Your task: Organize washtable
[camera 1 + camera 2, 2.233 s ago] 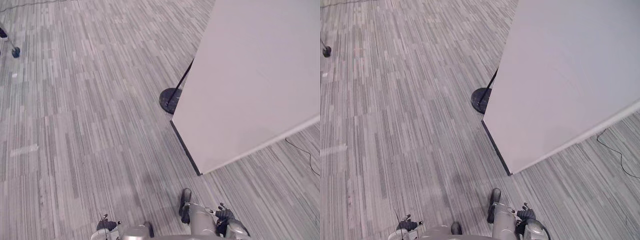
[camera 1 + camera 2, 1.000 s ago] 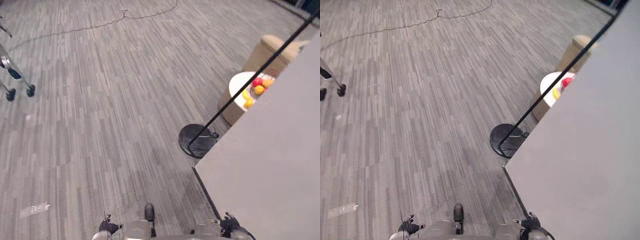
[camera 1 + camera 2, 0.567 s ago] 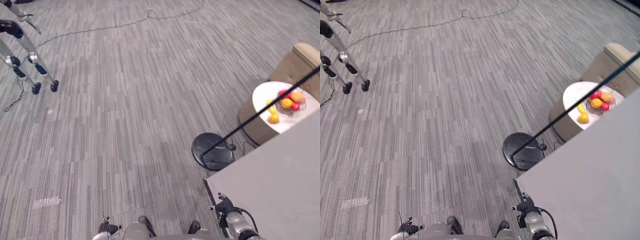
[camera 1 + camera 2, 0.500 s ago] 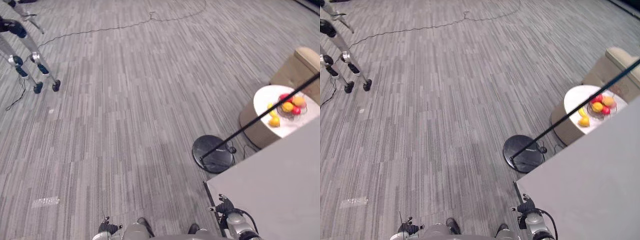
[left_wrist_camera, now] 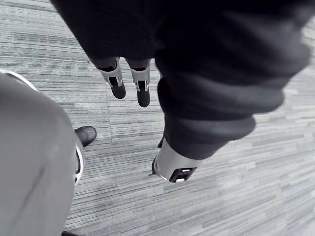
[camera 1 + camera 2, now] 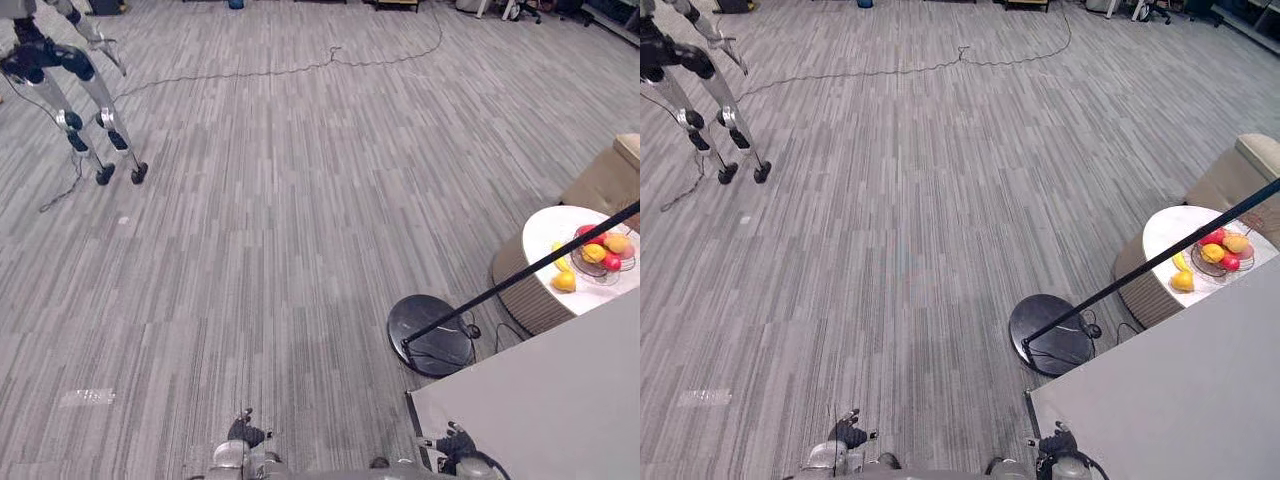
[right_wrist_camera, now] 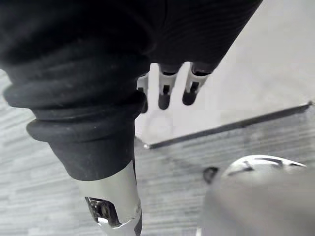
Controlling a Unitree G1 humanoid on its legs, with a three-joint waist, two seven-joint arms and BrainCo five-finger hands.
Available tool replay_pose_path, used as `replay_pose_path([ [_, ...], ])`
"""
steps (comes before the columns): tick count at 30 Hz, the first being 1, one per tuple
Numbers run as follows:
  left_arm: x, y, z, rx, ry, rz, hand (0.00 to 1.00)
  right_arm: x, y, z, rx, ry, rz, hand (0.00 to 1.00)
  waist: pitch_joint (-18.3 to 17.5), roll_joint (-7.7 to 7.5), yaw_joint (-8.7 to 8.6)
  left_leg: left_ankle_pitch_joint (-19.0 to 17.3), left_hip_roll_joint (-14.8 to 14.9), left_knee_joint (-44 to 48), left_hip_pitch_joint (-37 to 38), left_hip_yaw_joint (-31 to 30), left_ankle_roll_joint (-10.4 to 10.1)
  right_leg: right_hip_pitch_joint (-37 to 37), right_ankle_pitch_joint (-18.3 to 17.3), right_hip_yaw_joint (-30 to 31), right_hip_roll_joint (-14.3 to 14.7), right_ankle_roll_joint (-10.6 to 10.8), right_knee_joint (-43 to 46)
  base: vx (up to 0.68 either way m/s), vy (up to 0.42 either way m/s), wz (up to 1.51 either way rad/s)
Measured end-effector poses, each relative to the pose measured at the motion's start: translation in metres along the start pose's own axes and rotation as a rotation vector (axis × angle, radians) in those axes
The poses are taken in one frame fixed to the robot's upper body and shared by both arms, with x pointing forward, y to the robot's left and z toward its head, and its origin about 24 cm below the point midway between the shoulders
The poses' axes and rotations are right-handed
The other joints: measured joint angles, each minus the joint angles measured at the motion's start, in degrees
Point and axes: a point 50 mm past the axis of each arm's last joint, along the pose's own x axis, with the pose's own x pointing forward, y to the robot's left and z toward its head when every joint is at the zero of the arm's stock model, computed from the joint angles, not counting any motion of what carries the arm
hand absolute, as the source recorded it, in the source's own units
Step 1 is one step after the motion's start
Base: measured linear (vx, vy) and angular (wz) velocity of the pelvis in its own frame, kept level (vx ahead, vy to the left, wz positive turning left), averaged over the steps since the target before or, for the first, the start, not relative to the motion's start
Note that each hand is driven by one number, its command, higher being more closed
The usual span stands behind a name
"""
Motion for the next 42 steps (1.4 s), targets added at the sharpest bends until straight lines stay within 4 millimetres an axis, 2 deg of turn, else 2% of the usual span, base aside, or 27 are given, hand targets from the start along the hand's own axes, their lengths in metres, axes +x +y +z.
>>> replay_pose_path([
  [1, 0.0, 0.001, -0.001, 0.012, 0.005, -0.002, 0.0, 0.0, 0.001, 0.001, 0.026, 0.0, -0.001, 0.0, 0.2, -0.02, -0.09, -0.4, -0.3, -0.7, 0.4, 0.2, 0.5, -1.5, 0.4, 0.2, -0.8, 0.7, 3.0, -0.1, 0.15, -0.15],
  [2, 0.0, 0.0, -0.004, 0.023, 0.017, -0.008, 0.0, 0.0, 0.003, 0.001, 0.05, -0.002, 0.009, 0.0, 0.9, 0.52, -0.09, -0.9, -0.9, -2.4, 2.1, 0.1, 1.1, -4.1, 1.4, 1.5, -2.0, 1.4, 9.5, -0.07, 0.123, -0.14],
  [3, 0.0, -0.002, -0.004, 0.021, 0.018, -0.009, 0.0, 0.0, 0.0, 0.003, 0.062, -0.009, 0.009, 0.0, 1.4, 1.24, -0.24, -1.0, -1.0, -2.8, 2.7, 0.1, 1.2, -6.0, 1.0, 2.3, -1.9, 1.8, 12.2, -0.08, 0.153, -0.11],
  [4, -0.001, 0.001, -0.006, 0.023, 0.024, -0.002, 0.0, 0.0, 0.002, 0.004, 0.076, -0.015, 0.02, 0.0, 1.3, 1.29, -0.52, -1.1, -0.7, -3.8, 3.7, 0.3, 1.3, -6.5, -0.6, 5.5, -0.1, 1.9, 10.4, -0.1, 0.136, 0.03],
  [6, -0.001, 0.008, -0.009, 0.009, 0.032, 0.014, 0.0, -0.001, 0.01, 0.001, 0.07, -0.002, 0.057, 0.0, 1.0, 0.5, -0.09, -1.0, -1.0, -4.8, 4.6, 0.7, 1.3, -6.1, -0.2, 10.6, 3.7, 1.9, 3.4, -0.05, 0.07, 0.09],
  [7, -0.001, 0.009, -0.01, -0.007, 0.034, 0.016, 0.0, -0.002, 0.014, 0.001, 0.065, 0.004, 0.071, 0.0, 0.9, 0.05, 0.23, -1.0, -1.7, -5.2, 4.7, 0.4, 1.2, -6.0, 0.6, 15.5, 5.7, 1.8, -1.2, 0.05, -0.054, 0.21],
  [8, -0.001, 0.011, -0.011, -0.022, 0.038, 0.015, 0.0, -0.002, 0.018, 0.001, 0.037, 0.006, 0.101, 0.0, 0.6, -1.03, 0.15, -0.7, -3.4, -5.4, 4.3, -0.3, 0.9, -5.9, 4.4, 18.0, 6.1, -0.5, -3.5, 0.07, -0.084, 0.27],
  [9, -0.001, 0.012, -0.011, -0.035, 0.04, 0.02, 0.0, -0.002, 0.019, 0.0, 0.035, 0.014, 0.114, 0.0, 0.5, -1.63, 0.2, -0.7, -4.4, -5.4, 4.4, -0.6, 1.0, -5.6, 4.8, 18.0, 5.7, -2.0, -4.0, 0.11, -0.124, 0.2],
  [10, -0.001, 0.008, -0.011, -0.074, 0.042, 0.021, 0.0, -0.001, 0.021, 0.0, 0.016, 0.025, 0.14, 0.0, 0.4, -1.72, 0.64, -0.4, -4.8, -5.4, 5.1, -0.6, 1.3, -3.9, 3.7, 17.8, 5.4, -2.0, -5.9, 0.14, -0.099, 0.05],
  [13, -0.003, -0.003, -0.013, -0.093, 0.052, -0.006, 0.0, 0.0, 0.016, 0.001, -0.019, 0.031, 0.152, 0.0, -0.3, 1.22, 0.23, 0.1, -4.4, -6.8, 6.1, -0.9, 0.7, -2.5, 3.7, 17.2, 6.5, -1.9, -8.6, 0.19, -0.068, 0.02],
  [15, -0.003, -0.006, -0.014, -0.087, 0.054, -0.025, 0.0, 0.0, 0.015, -0.001, -0.001, 0.037, 0.159, 0.0, -0.5, 1.75, 0.17, 0.3, -3.9, -7.7, 7.4, -0.5, 0.4, -1.3, 3.7, 17.3, 7.4, -1.9, -9.3, 0.12, -0.051, -0.09],
  [19, -0.002, -0.008, -0.008, -0.039, 0.041, -0.064, 0.0, -0.002, 0.015, -0.006, 0.032, 0.049, 0.158, 0.0, -0.8, 0.51, 0.16, 0.2, -3.3, -7.6, 8.5, 0.1, 0.2, 0.1, 3.7, 17.5, 8.1, -1.9, -10.5, 0.07, -0.026, -0.03],
  [20, -0.001, -0.012, -0.006, 0.021, 0.034, -0.089, 0.0, -0.003, 0.017, -0.006, 0.048, 0.03, 0.156, 0.0, -1.3, -0.07, 0.1, -0.2, -6.7, -8.1, 9.2, 1.5, 0.1, 0.8, 5.4, 18.3, 5.6, -0.4, -13.3, 0.05, -0.012, -0.05],
  [26, -0.002, -0.01, -0.009, -0.006, 0.043, -0.08, 0.0, -0.004, 0.015, -0.011, 0.059, 0.04, 0.15, 0.0, -2.1, 0.04, 0.11, -0.4, -6.2, -7.8, 9.6, 2.5, 0.4, 0.8, 5.5, 19.1, 5.9, -0.5, -13.4, 0.0, 0.0, -0.07],
  [29, -0.004, -0.005, -0.017, -0.097, 0.057, -0.053, 0.0, -0.006, 0.005, -0.021, 0.206, 0.057, 0.107, 0.0, -2.9, 0.75, -0.07, -1.0, -6.6, -7.7, 9.5, 1.2, 1.1, 0.7, 5.0, 19.1, 6.1, -0.5, -13.3, 0.0, -0.001, 0.06],
  [33, -0.004, -0.007, -0.013, -0.212, 0.032, -0.032, 0.0, -0.009, -0.017, -0.04, 0.468, 0.095, -0.001, 0.0, -3.1, 1.88, -0.27, -2.5, -7.0, -4.7, 5.6, -6.9, 2.6, -2.5, 0.6, 16.9, 4.5, -0.5, -6.3, 0.04, 0.01, 0.57],
  [34, -0.004, -0.005, -0.013, -0.247, 0.027, -0.019, 0.0, -0.011, -0.021, -0.047, 0.508, 0.117, -0.021, 0.0, -2.7, 2.27, -0.23, -4.2, -6.8, -0.8, 2.9, -8.6, 2.7, -3.8, -1.4, 17.0, 3.5, -0.5, -3.0, 0.04, 0.031, 1.01],
  [35, -0.003, -0.002, -0.01, -0.305, 0.004, -0.002, 0.0, -0.012, -0.025, -0.052, 0.555, 0.133, -0.043, 0.0, -2.1, 1.46, -0.15, -6.7, -6.4, 7.0, -0.9, -11.9, 2.3, -5.1, -4.2, 17.0, 1.6, -0.4, 2.3, 0.03, 0.025, 1.35],
  [36, -0.002, 0.001, -0.004, -0.356, -0.027, 0.013, 0.0, -0.013, -0.03, -0.055, 0.58, 0.137, -0.063, 0.0, -0.1, 1.58, -0.35, -7.8, -6.1, 13.2, -4.0, -16.4, 1.2, -5.2, -6.2, 16.5, -0.6, -0.5, 6.4, 0.01, 0.037, 1.38],
  [37, -0.002, 0.002, -0.003, -0.373, -0.034, 0.017, 0.0, -0.013, -0.032, -0.056, 0.589, 0.14, -0.077, 0.0, 0.1, 1.83, -0.29, -8.0, -6.2, 15.2, -5.3, -18.3, 1.0, -5.1, -6.7, 16.2, -1.4, -0.5, 7.3, 0.0, 0.086, 1.51],
  [38, -0.003, 0.004, -0.006, -0.391, -0.036, 0.031, 0.0, -0.012, -0.037, -0.055, 0.597, 0.134, -0.094, 0.0, 0.3, 1.86, 0.21, -8.8, -6.4, 17.1, -7.3, -20.3, 1.0, -4.5, -7.4, 15.2, -2.1, 0.3, 7.2, -0.02, 0.086, 1.2],
  [39, -0.005, 0.01, -0.014, -0.421, -0.018, 0.06, 0.0, -0.008, -0.037, -0.043, 0.59, 0.102, -0.085, 0.0, 0.6, 2.34, 0.72, -10.2, -6.2, 17.9, -8.1, -20.3, 1.3, -4.0, -8.0, 14.5, -2.5, 1.2, 6.7, -0.05, 0.105, 1.02],
  [40, -0.007, 0.015, -0.022, -0.439, 0.004, 0.09, 0.0, -0.004, -0.037, -0.028, 0.588, 0.061, -0.075, 0.0, 0.9, 2.14, 1.12, -11.5, -6.0, 19.9, -9.4, -20.2, 1.3, -4.0, -8.3, 14.3, -3.2, 1.4, 6.6, -0.07, 0.074, 0.57],
  [42, -0.008, 0.026, -0.027, -0.483, 0.015, 0.138, 0.0, 0.003, -0.038, 0.003, 0.577, -0.03, -0.059, 0.0, 1.8, 1.37, 1.94, -12.1, -4.1, 23.1, -11.7, -21.7, 1.0, -2.7, -8.5, 13.9, -4.4, 1.9, 6.0, -0.09, 0.1, 0.43],
])
